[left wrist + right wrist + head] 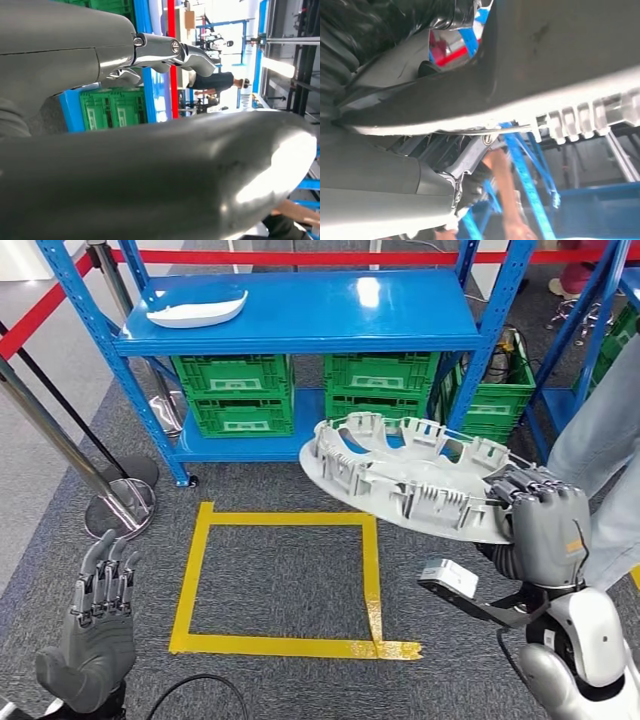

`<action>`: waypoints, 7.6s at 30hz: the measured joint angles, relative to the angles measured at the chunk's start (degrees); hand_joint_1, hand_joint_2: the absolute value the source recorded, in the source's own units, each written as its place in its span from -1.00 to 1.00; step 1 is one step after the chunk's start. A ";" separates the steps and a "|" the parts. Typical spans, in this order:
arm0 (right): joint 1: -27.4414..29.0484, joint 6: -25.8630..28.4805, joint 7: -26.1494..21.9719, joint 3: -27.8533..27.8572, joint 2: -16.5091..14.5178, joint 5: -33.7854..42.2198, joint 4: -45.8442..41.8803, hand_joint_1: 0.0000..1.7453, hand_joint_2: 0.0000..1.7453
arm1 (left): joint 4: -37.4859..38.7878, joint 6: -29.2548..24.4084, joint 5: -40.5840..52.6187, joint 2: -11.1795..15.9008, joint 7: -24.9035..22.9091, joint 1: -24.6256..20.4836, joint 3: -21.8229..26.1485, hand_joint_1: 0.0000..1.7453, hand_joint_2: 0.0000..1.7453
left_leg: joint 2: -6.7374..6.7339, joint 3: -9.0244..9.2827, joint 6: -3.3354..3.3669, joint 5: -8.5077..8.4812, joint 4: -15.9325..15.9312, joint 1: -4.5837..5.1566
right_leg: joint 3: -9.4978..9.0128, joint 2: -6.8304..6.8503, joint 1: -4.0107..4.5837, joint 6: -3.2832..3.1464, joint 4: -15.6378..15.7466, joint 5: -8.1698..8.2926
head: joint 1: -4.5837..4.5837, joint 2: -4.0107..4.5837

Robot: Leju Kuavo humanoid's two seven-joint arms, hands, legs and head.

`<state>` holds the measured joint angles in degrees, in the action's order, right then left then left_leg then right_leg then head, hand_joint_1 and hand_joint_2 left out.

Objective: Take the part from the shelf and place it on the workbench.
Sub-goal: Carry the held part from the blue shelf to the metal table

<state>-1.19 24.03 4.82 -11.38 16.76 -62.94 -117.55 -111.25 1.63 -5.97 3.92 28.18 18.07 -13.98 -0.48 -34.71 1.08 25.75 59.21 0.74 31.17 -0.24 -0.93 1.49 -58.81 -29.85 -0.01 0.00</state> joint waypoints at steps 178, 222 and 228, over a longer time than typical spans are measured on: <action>-2.48 -0.66 -5.87 0.00 -0.24 10.62 -1.29 1.00 1.00 | -3.67 -7.97 2.75 1.66 -0.31 6.58 0.11 -1.00 -1.00 | -3.83 2.90 0.85 1.84 -2.27 -0.87 | 6.58 2.22 -0.22 2.13 -5.92 0.71 | -2.31 0.00; -2.96 -1.09 -4.85 -2.30 -0.35 9.26 -1.62 1.00 1.00 | -4.11 -6.63 2.91 0.45 -0.05 8.60 3.03 -1.00 -1.00 | 0.23 -3.50 -0.66 9.22 14.32 -1.02 | 2.51 -3.06 0.16 -0.79 0.70 2.55 | -1.96 0.00; -3.03 -1.07 -4.87 -2.28 -0.35 9.34 -1.62 1.00 1.00 | -4.13 -6.58 2.91 0.27 -0.04 8.56 3.52 -1.00 -1.00 | 4.43 2.60 0.92 2.68 -0.55 -0.86 | 3.29 -7.18 -0.03 0.24 0.66 3.12 | -2.00 0.00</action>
<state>-4.22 22.96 -0.05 -13.66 16.41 -53.60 -119.17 -115.38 -4.95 -3.06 4.19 28.14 26.62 -10.46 3.95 -32.11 2.00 28.43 58.65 -0.12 34.47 -7.41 -0.96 1.73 -58.14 -26.73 -2.02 0.00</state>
